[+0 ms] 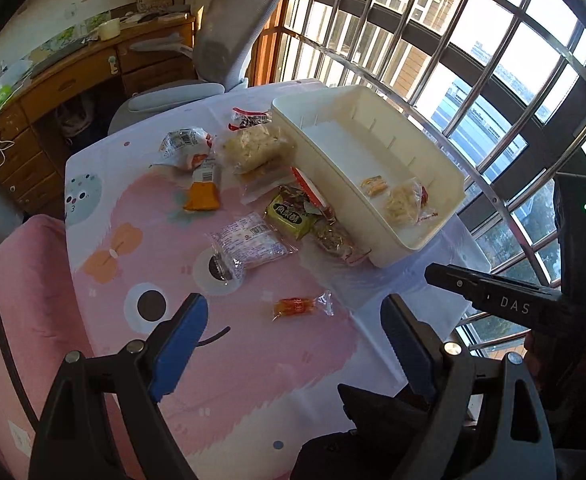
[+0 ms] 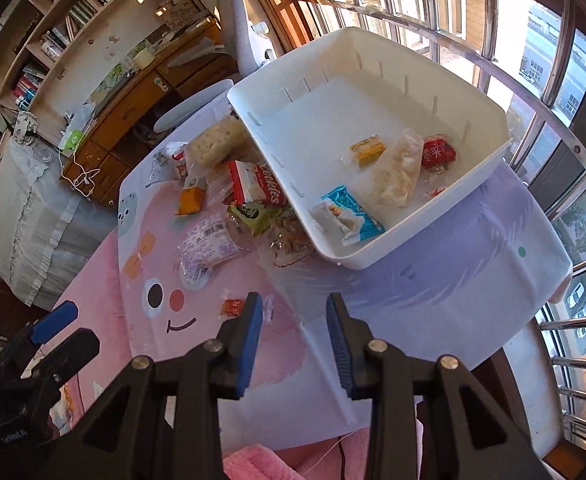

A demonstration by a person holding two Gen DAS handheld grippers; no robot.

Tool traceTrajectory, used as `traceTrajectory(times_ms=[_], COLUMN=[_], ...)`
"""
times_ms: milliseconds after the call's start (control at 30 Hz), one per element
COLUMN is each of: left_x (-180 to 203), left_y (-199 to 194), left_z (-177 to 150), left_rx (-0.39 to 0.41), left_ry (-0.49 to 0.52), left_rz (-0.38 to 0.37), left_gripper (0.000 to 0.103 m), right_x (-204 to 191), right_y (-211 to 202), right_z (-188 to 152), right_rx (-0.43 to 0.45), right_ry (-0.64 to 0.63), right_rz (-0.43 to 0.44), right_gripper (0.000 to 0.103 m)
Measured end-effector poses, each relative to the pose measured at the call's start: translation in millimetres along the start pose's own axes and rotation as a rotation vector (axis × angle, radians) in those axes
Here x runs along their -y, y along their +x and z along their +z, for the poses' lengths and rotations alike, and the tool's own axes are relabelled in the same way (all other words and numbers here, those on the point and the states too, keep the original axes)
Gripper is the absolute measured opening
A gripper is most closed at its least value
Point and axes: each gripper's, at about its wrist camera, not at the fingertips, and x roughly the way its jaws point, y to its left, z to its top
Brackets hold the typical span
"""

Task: Organize snacks
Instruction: 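Withdraw both tools from the basket toward the small orange packet on the cloth, then close the right tool on the small red-orange packet while the left tool grasps the purple-printed bag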

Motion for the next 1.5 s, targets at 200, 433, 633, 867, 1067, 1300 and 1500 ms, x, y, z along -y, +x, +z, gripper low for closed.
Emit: traceTrajectory(times_ms=[200, 433, 633, 867, 1067, 1300, 1500], left_x=[-16.5, -27.0, -39.4, -56.6, -69.9, -80.1, -94.2], left_y=[6.3, 28.7, 58.0, 92.2, 129.7, 164.9, 191.9], left_z=[6.6, 17.7, 28.9, 42.1, 43.8, 46.7, 46.2], left_rx=[-0.035, -0.085, -0.159, -0.234, -0.293, -0.293, -0.301], left_ry=[0.072, 0.097, 0.047, -0.051, -0.155, -0.23, -0.325], left_rz=[-0.039, -0.048, -0.009, 0.01, -0.005, -0.013, -0.007], left_gripper=[0.087, 0.087, 0.087, 0.087, 0.087, 0.087, 0.087], right_x=[-18.0, -29.9, -39.3, -49.5, -66.2, -73.6, -75.7], right_y=[6.0, 12.3, 23.0, 46.3, 74.0, 107.2, 129.8], right_z=[-23.9, -37.4, -40.2, -33.3, -33.5, -40.0, -43.3], right_rx=[0.028, 0.019, 0.023, 0.012, 0.011, -0.014, -0.026], right_ry=[-0.018, -0.068, -0.156, -0.293, -0.51, -0.652, -0.726], right_rz=[-0.011, 0.016, 0.004, -0.013, -0.062, -0.041, -0.02], right_gripper=[0.033, 0.034, 0.038, 0.038, 0.038, 0.038, 0.038])
